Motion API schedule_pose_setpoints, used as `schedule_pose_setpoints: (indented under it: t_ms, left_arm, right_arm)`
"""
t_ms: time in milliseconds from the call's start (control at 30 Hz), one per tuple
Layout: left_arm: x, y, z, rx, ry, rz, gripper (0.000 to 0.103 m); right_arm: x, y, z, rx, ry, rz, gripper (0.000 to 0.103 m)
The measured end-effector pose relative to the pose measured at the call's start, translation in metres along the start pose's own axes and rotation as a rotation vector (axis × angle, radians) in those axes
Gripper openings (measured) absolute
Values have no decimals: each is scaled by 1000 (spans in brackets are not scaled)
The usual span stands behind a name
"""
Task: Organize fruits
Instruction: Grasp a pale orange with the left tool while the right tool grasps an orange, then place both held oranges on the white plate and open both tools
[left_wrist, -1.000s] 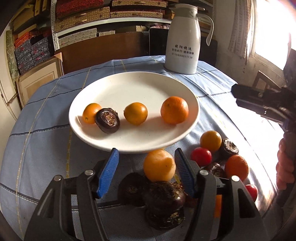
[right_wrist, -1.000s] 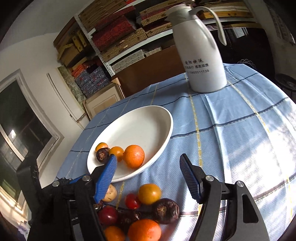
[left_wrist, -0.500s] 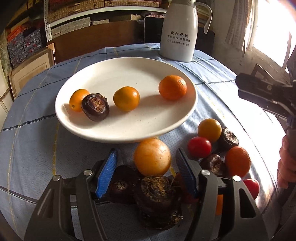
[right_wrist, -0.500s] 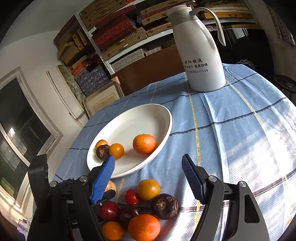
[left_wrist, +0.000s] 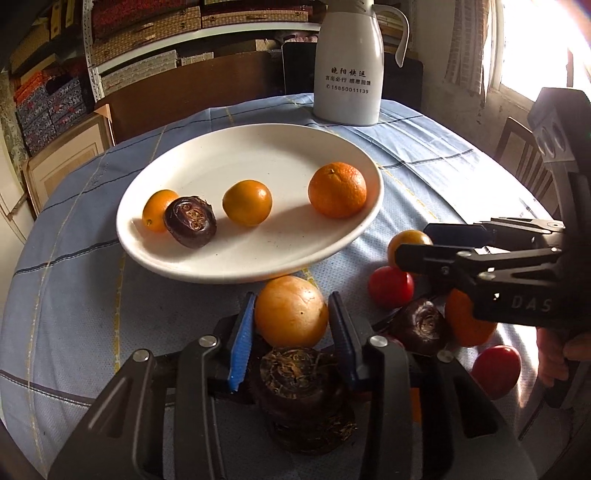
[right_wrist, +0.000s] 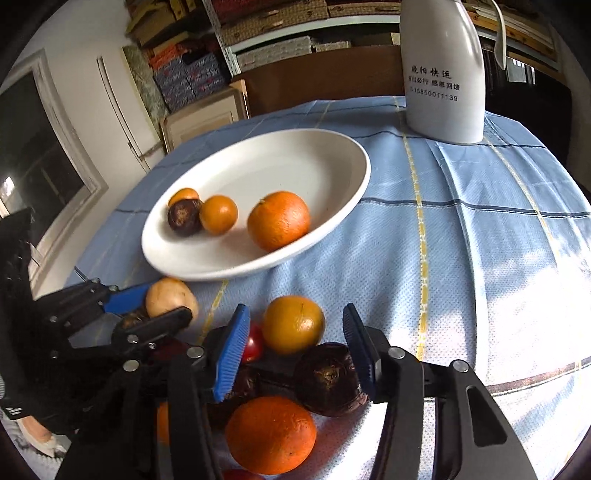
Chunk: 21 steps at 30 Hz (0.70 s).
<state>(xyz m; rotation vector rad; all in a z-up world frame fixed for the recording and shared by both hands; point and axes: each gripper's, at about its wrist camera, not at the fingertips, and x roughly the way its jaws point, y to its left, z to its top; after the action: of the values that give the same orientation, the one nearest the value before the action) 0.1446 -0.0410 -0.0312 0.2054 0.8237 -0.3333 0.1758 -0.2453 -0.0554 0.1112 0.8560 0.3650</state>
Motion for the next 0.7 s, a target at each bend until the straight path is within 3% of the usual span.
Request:
schedule_pose_setpoints:
  t_ms: [67, 233, 533, 700]
  left_arm:
    - [-2, -2, -1, 4, -9, 17, 38]
    - [-7, -11, -3, 31, -47, 77, 38]
    - [-35, -9, -7, 16, -139, 103, 38]
    - [-59, 7, -12, -47, -186, 71, 38]
  right_arm:
    - [-1, 1, -1, -9, -5, -4, 51]
    - [0, 6, -2, -45, -17, -18, 37]
    - [-4, 8, -3, -42, -32, -16, 36]
    - [-28, -4, -5, 7, -112, 9, 36]
